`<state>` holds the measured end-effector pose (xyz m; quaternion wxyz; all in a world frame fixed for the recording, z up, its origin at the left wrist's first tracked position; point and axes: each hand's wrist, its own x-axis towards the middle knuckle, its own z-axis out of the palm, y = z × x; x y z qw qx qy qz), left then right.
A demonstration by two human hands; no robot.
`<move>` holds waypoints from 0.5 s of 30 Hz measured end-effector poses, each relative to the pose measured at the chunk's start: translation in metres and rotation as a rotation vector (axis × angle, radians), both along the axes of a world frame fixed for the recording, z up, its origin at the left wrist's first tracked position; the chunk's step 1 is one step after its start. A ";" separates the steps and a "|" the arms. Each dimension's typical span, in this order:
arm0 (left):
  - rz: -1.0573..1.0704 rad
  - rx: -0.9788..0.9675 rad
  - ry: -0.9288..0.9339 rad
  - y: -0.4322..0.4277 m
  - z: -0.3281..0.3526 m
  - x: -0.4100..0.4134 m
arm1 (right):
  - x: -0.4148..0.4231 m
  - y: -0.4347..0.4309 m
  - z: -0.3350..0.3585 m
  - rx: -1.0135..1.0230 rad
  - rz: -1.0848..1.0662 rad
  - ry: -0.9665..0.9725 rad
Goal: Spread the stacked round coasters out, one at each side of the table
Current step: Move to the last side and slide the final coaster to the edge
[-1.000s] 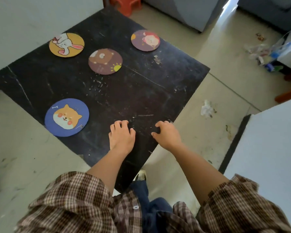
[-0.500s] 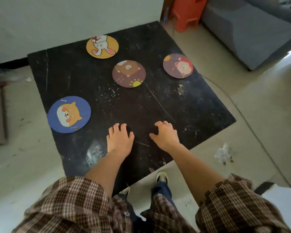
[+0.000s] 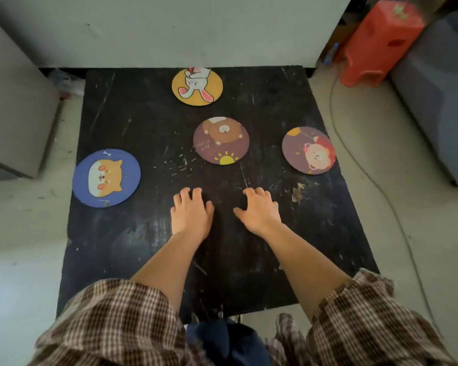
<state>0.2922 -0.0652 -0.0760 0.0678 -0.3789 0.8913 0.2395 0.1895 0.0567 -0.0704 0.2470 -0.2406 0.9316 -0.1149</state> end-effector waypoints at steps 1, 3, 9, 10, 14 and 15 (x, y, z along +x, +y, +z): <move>0.010 0.002 0.006 -0.006 -0.002 -0.010 | -0.009 -0.007 -0.001 -0.013 -0.008 -0.008; 0.020 0.007 0.018 -0.019 -0.006 -0.031 | -0.027 -0.021 -0.002 -0.048 -0.040 -0.018; 0.021 -0.018 0.080 -0.064 -0.020 -0.090 | -0.080 -0.057 -0.012 -0.091 -0.140 -0.010; 0.017 -0.025 0.092 -0.071 -0.023 -0.098 | -0.087 -0.061 -0.014 -0.103 -0.177 -0.022; 0.109 0.046 0.199 -0.095 -0.026 -0.123 | -0.105 -0.071 -0.023 -0.174 -0.300 -0.080; 0.163 0.077 0.226 -0.098 -0.026 -0.128 | -0.108 -0.073 -0.024 -0.209 -0.344 -0.103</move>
